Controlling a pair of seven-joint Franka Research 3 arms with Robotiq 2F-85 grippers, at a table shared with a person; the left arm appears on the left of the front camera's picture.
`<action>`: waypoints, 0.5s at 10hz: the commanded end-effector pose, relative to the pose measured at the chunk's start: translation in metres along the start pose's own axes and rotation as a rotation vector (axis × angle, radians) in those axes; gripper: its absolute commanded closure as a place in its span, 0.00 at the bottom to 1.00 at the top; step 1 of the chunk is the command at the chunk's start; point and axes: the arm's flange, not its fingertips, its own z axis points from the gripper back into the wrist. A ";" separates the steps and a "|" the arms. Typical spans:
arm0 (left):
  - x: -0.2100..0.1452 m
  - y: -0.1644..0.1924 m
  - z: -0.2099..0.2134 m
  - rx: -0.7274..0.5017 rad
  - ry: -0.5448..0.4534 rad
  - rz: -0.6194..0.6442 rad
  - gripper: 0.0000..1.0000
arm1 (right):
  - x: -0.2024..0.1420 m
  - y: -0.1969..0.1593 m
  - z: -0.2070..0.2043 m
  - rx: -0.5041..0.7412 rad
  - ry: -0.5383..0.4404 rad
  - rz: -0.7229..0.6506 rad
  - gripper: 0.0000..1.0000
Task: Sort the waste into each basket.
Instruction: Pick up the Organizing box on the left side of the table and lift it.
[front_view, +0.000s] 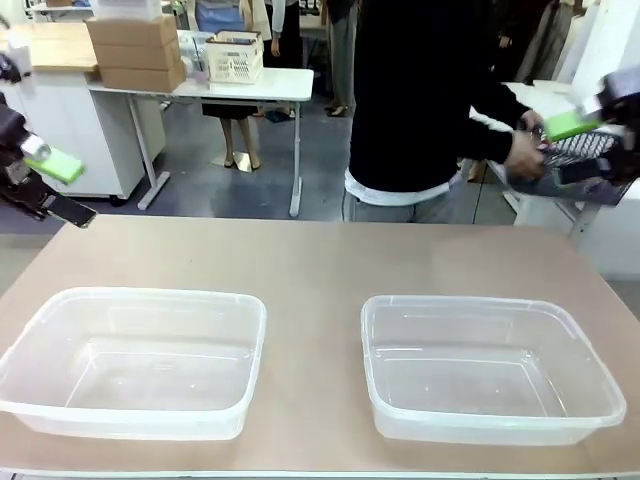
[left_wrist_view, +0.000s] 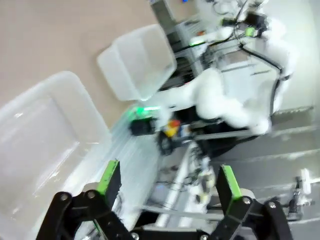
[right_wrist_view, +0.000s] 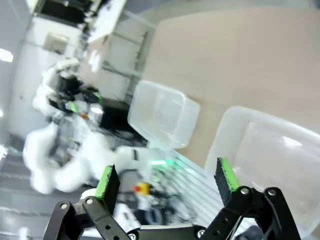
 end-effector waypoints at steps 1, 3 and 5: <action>-0.046 0.023 0.001 -0.234 -0.399 0.338 0.00 | -0.068 -0.067 -0.001 0.113 -0.317 -0.462 0.00; -0.006 0.014 0.026 -0.091 -0.096 0.106 0.00 | 0.003 -0.018 0.025 0.045 -0.069 -0.143 0.00; -0.006 0.014 0.026 -0.091 -0.096 0.106 0.00 | 0.003 -0.018 0.025 0.045 -0.069 -0.143 0.00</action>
